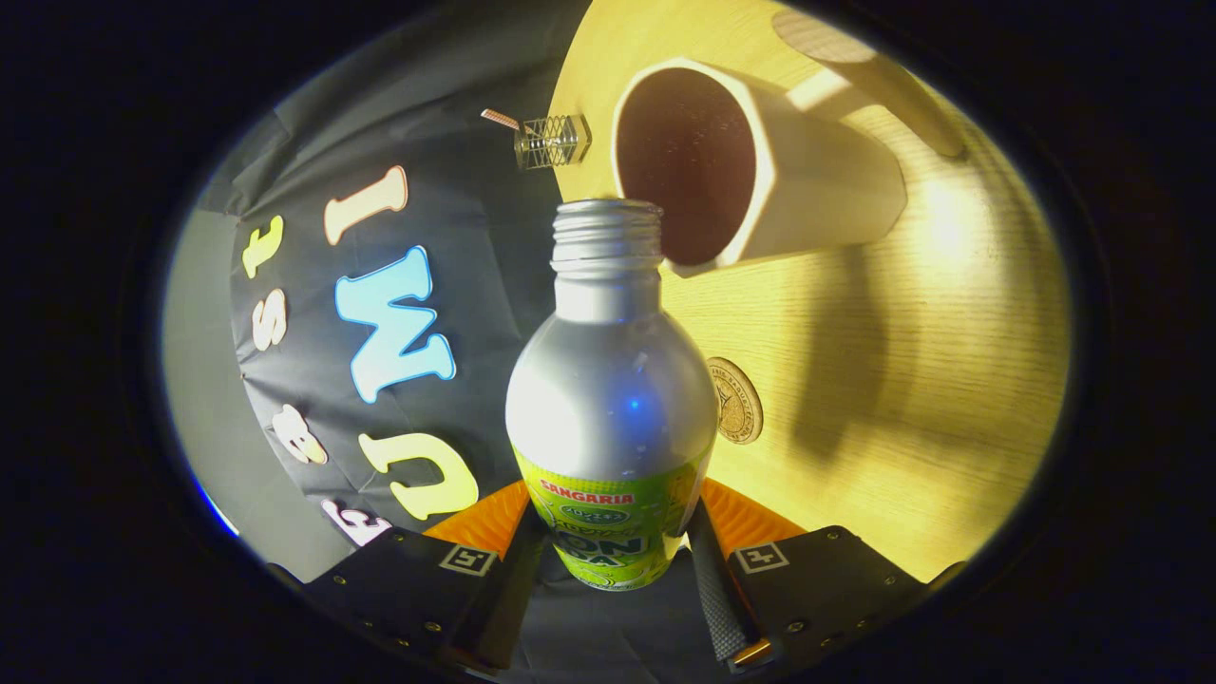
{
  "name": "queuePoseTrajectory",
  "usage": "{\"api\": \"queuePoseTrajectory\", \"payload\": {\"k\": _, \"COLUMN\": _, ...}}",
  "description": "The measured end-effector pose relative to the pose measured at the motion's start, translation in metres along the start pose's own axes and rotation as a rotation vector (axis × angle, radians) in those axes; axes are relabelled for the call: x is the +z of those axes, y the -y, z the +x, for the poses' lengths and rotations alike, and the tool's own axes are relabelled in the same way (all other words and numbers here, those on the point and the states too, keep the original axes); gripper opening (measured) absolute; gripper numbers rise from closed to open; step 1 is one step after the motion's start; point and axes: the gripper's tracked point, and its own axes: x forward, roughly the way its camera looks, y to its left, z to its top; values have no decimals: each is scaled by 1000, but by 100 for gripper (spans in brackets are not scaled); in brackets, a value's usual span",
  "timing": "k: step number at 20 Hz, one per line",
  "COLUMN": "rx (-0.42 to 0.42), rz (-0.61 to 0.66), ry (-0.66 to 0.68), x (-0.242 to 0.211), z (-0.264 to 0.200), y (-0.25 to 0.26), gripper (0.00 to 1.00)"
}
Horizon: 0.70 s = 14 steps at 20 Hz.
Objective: Take the bottle from table, then pour the juice into the cup, finally place the bottle on the coaster
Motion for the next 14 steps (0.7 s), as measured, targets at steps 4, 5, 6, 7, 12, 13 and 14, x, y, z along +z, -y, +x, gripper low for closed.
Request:
{"api": "queuePoseTrajectory", "payload": {"k": 4, "rx": 10, "rz": 36, "ry": -13, "x": -5, "z": -1, "y": -6, "gripper": 76}}
{"api": "queuePoseTrajectory", "payload": {"k": 5, "rx": 13, "rz": 47, "ry": -14, "x": -5, "z": -1, "y": -8, "gripper": 76}}
{"api": "queuePoseTrajectory", "payload": {"k": 6, "rx": 14, "rz": 57, "ry": -15, "x": -5, "z": -2, "y": -9, "gripper": 76}}
{"api": "queuePoseTrajectory", "payload": {"k": 7, "rx": 15, "rz": 64, "ry": -16, "x": -5, "z": -2, "y": -9, "gripper": 76}}
{"api": "queuePoseTrajectory", "payload": {"k": 12, "rx": 23, "rz": 100, "ry": -19, "x": -8, "z": -3, "y": -15, "gripper": 75}}
{"api": "queuePoseTrajectory", "payload": {"k": 13, "rx": 24, "rz": 105, "ry": -23, "x": -8, "z": -3, "y": -16, "gripper": 76}}
{"api": "queuePoseTrajectory", "payload": {"k": 14, "rx": 26, "rz": 111, "ry": -24, "x": -9, "z": -4, "y": -17, "gripper": 76}}
